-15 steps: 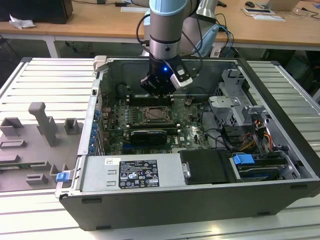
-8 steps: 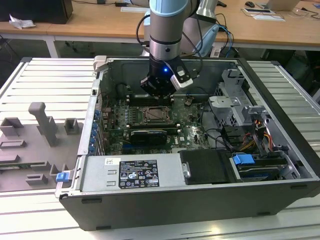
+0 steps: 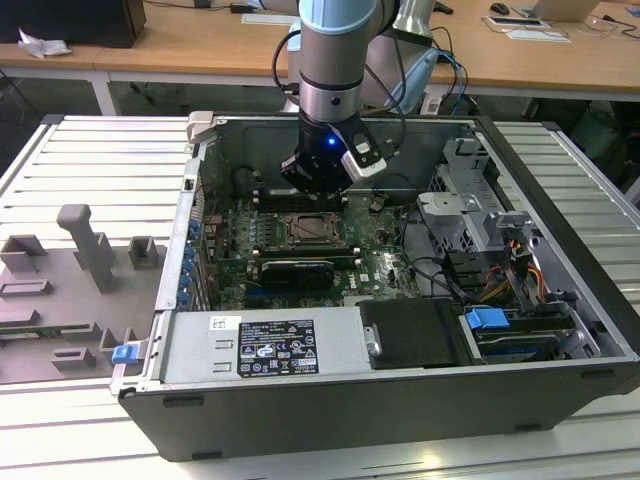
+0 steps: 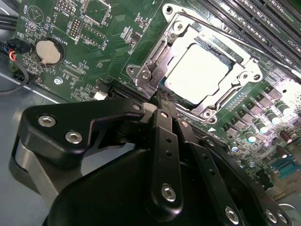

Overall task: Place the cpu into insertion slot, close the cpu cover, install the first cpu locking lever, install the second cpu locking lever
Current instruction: 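Install the second cpu locking lever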

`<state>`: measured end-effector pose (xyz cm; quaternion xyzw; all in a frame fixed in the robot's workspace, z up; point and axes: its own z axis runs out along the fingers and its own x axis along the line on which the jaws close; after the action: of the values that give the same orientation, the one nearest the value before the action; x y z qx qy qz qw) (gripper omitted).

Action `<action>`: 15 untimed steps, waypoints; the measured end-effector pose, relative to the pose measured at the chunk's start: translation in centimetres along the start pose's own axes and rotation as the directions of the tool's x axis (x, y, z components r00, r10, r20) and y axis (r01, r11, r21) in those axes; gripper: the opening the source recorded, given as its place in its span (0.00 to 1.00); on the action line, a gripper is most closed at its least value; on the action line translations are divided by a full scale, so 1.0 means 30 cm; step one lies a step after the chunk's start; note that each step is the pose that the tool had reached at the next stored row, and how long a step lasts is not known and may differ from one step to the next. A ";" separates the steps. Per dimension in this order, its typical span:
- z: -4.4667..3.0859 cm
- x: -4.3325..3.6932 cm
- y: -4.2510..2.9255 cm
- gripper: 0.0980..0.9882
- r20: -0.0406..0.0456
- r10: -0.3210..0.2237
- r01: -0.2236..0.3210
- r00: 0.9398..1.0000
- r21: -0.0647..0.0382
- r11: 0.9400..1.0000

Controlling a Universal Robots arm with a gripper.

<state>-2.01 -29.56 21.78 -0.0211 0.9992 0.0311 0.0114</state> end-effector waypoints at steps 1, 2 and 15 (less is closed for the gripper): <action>0.000 0.000 -0.001 0.01 0.000 0.000 0.000 1.000 0.000 1.000; 0.000 0.000 -0.002 0.01 0.000 0.000 0.000 1.000 0.000 1.000; -0.065 -0.001 -0.012 0.01 0.000 0.000 0.000 1.000 0.000 1.000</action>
<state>-2.01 -30.05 23.71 -0.0212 0.9992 0.0311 0.0114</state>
